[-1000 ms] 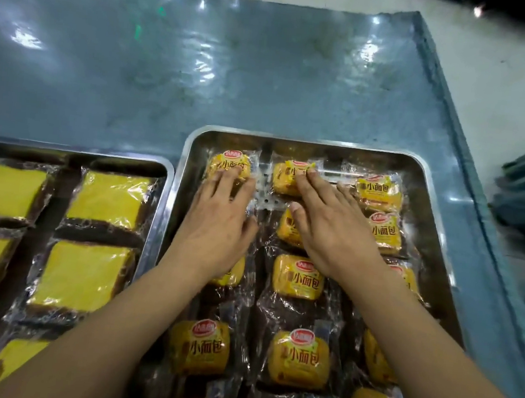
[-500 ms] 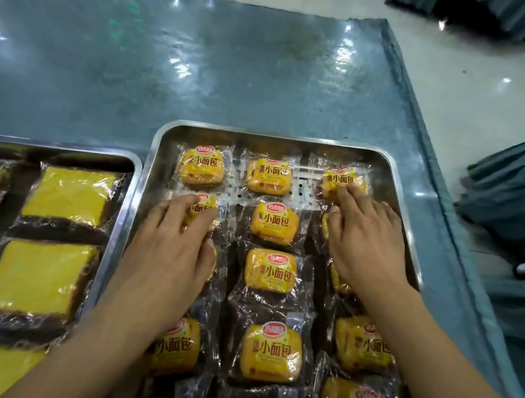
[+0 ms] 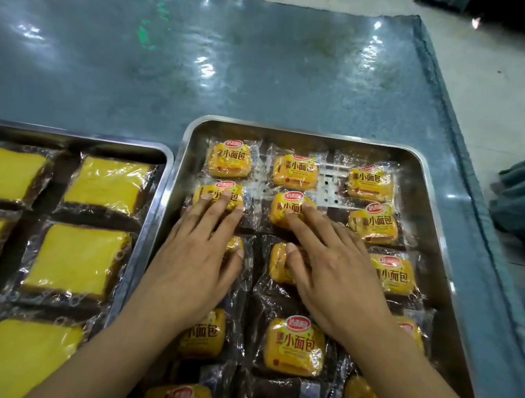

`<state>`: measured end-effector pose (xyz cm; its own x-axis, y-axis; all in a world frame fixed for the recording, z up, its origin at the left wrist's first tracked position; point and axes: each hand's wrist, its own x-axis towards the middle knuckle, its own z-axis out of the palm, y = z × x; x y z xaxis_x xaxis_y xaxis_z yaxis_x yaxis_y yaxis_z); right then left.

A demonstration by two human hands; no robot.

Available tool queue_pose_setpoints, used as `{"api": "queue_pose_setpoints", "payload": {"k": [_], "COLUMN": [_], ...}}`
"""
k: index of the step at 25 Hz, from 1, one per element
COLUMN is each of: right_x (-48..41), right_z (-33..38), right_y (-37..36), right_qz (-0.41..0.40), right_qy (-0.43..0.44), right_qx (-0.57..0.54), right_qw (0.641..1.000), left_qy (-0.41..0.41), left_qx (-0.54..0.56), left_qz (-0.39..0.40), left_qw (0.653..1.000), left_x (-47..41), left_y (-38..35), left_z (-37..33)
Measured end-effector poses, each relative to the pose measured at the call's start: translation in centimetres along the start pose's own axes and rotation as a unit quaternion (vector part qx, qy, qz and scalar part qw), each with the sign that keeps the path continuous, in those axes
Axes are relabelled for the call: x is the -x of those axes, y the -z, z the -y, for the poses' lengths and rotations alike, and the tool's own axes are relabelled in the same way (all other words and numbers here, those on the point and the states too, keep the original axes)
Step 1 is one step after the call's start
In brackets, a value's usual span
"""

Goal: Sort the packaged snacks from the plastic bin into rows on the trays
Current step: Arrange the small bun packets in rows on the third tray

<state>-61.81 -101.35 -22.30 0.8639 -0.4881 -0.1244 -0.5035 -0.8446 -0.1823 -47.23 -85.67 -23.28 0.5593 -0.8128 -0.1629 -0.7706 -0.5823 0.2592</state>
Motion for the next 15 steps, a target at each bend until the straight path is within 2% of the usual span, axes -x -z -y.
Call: {"api": "queue_pose_setpoints", "payload": {"k": [5, 11, 15], "right_x": [-0.2, 2.1, 2.4], "right_z": [-0.5, -4.4, -5.3], "right_y": [0.0, 1.2, 0.3], "right_qz": [0.004, -0.091, -0.042], "right_qy": [0.016, -0.147, -0.152], "right_qx": [-0.001, 0.036, 0.041], "right_qw": [1.0, 0.984, 0.987], "left_qy": [-0.022, -0.004, 0.012], "left_qx": [0.016, 0.03, 0.051], "left_qz": [-0.007, -0.038, -0.05], "left_qw": [1.0, 0.999, 0.997], "left_x": [-0.8, 1.4, 4.1], "left_y": [0.0, 0.5, 0.7], "left_z": [1.1, 0.2, -0.8]}}
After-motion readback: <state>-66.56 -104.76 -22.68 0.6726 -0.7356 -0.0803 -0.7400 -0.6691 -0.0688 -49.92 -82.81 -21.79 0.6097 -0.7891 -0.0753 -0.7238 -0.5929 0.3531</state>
